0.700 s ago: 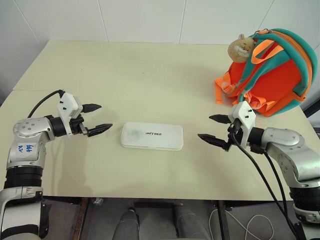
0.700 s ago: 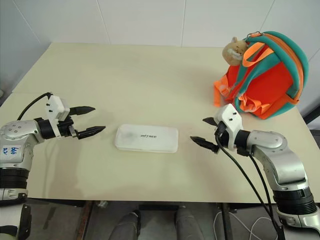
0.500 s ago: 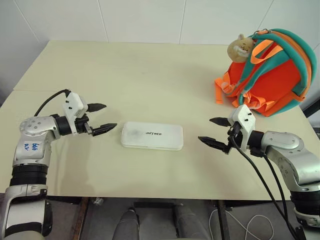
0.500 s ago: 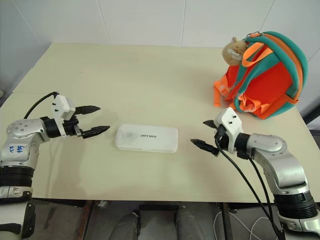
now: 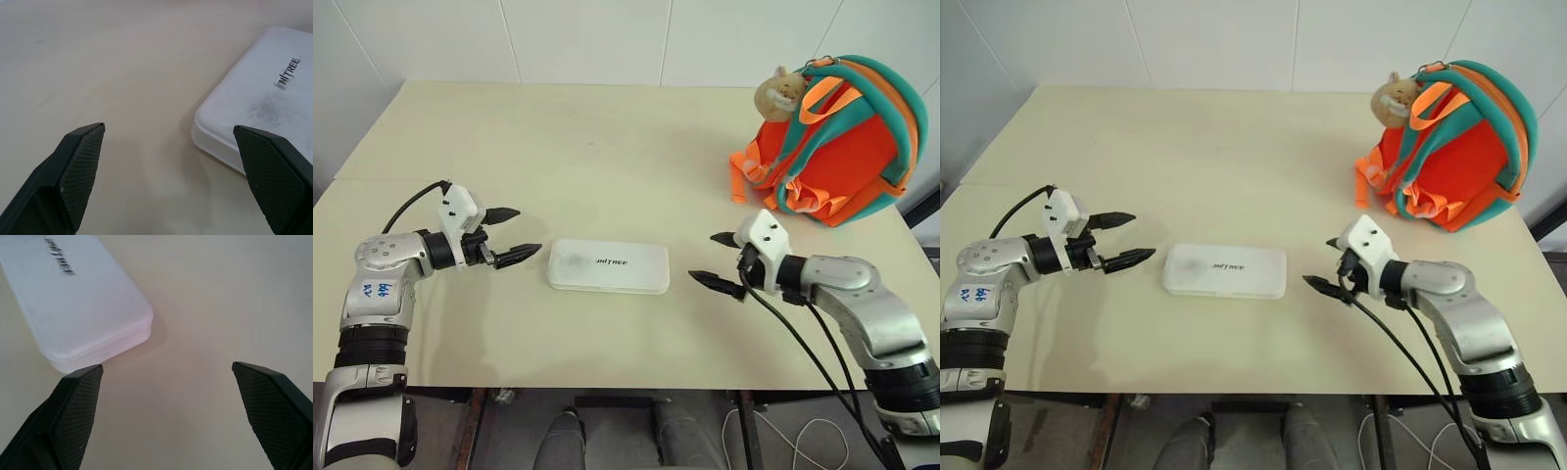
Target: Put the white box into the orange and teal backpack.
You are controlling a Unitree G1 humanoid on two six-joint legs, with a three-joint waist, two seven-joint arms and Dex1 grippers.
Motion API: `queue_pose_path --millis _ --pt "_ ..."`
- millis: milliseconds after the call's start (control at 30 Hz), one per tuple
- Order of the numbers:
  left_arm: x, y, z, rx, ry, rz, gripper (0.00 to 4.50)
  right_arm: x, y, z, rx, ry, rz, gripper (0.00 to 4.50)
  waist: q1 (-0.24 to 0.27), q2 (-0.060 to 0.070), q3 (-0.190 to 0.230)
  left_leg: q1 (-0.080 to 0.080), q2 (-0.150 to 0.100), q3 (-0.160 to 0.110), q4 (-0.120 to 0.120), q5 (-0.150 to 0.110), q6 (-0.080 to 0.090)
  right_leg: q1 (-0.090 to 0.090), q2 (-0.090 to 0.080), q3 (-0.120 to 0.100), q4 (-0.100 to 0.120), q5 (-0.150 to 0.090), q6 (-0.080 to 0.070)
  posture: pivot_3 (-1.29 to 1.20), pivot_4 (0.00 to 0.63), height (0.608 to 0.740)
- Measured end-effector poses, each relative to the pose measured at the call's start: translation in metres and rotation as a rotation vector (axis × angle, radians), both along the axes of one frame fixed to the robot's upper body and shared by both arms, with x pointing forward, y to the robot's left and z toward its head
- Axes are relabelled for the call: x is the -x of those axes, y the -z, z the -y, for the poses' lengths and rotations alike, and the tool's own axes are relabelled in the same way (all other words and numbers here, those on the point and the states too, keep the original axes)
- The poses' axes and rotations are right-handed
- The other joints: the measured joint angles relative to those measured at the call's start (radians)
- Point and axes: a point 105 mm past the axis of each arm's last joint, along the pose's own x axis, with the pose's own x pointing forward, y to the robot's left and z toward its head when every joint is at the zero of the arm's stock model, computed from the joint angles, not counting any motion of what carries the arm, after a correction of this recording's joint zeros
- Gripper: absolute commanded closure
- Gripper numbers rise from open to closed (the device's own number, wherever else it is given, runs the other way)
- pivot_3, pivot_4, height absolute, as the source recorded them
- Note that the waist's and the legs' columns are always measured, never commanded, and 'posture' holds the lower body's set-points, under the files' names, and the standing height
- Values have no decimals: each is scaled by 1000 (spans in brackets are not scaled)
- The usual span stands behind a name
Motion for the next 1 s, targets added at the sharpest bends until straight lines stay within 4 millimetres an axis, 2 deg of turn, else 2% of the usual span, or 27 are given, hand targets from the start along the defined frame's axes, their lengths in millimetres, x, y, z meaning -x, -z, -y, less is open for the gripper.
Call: queue_pose_path --millis 133,333,500,700,1000 --pt "-2 9 -5 51 -60 -109 0 -16 11 5 54 65 25 34 1 0 0 0 0 0 -1 0 0 0 0 0 0 0 0 0 150 740" --pt "-5 7 -9 134 -121 -266 0 -22 20 -2 89 66 50 34 1 0 0 0 0 0 -1 0 0 0 0 0 0 0 0 0 150 740" --pt "-4 21 -10 212 -157 -435 0 -23 21 -9 88 55 69 34 -4 0 0 1 0 0 -1 0 0 1 1 -1 1 0 0 0 150 740" --pt "-1 27 -4 210 -131 -495 0 -22 24 -24 54 26 67 34 -1 0 0 2 0 0 -1 0 0 1 0 -1 1 0 0 0 150 740" --pt "9 27 12 293 -48 -597 0 -23 22 -28 55 22 78 34 -1 0 0 2 0 -1 0 0 0 3 0 -1 1 0 0 0 150 740"
